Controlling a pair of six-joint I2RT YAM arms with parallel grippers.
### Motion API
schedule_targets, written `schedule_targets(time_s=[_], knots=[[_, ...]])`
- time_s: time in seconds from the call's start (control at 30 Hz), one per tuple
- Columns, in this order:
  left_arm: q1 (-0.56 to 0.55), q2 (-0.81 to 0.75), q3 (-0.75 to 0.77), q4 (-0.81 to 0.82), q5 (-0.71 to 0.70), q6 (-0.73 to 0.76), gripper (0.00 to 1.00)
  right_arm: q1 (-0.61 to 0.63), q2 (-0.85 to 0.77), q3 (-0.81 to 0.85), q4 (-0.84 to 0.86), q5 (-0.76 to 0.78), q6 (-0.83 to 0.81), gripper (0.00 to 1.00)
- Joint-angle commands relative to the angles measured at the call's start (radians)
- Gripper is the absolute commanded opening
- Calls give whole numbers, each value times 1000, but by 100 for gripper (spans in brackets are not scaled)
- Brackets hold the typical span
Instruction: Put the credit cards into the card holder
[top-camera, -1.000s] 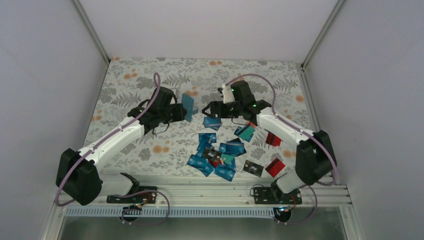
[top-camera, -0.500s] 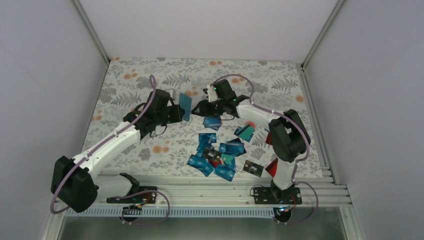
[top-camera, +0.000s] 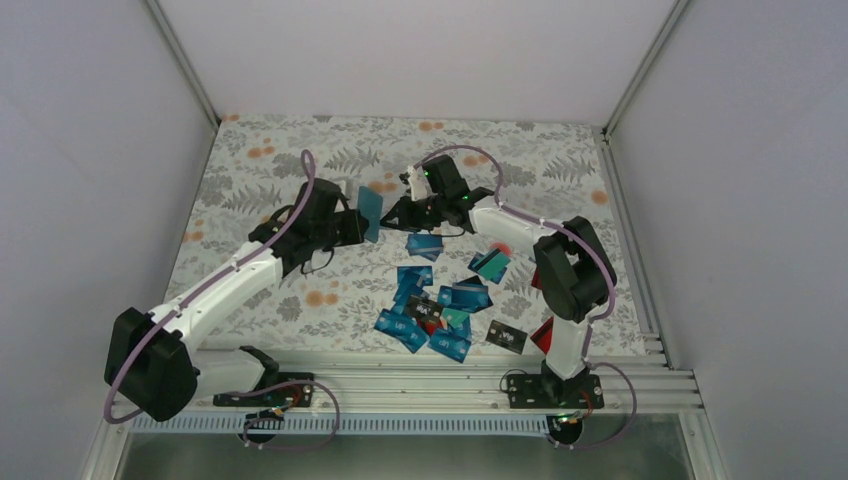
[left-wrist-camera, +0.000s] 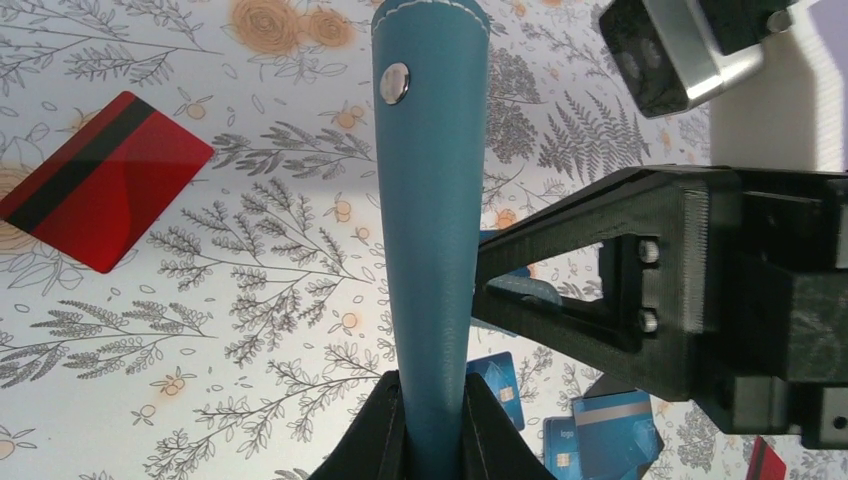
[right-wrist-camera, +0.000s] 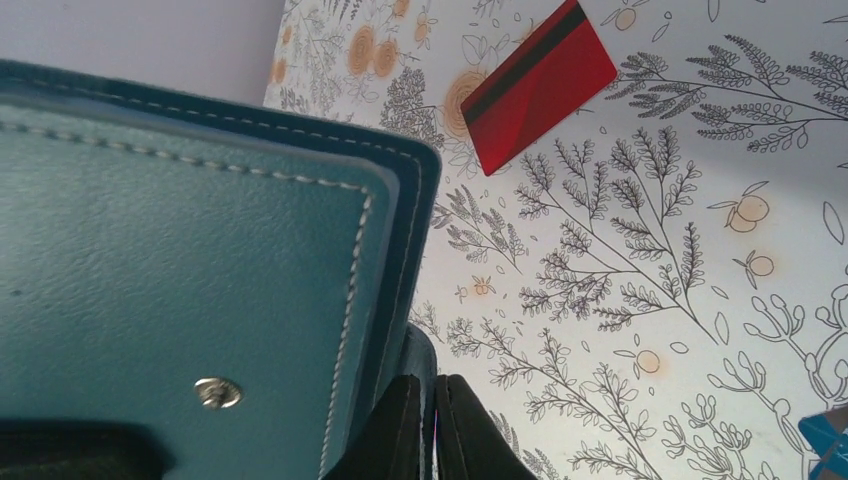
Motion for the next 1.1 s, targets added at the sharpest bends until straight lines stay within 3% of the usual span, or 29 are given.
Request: schedule_targets(time_s=[0.0, 0.2, 0.4, 0.57, 0.67, 1.07], knots=[[15, -3, -36, 48, -29, -14, 2, 10, 16, 18, 2, -30, -6, 5], [49, -17, -132, 69, -38, -66, 9, 19, 42, 13, -17, -32, -11, 4], [71, -45, -277, 119, -41, -93, 34, 45, 101, 31, -40, -24, -9, 4], [71, -69, -322, 95, -88, -81, 67, 70, 150, 46, -35, -45, -16, 4], [71, -80, -324, 78, -100, -55, 79, 77, 160, 55, -32, -49, -17, 4], [59, 29, -259, 108, -54, 35, 98, 83, 125, 56, -45, -72, -35, 4]])
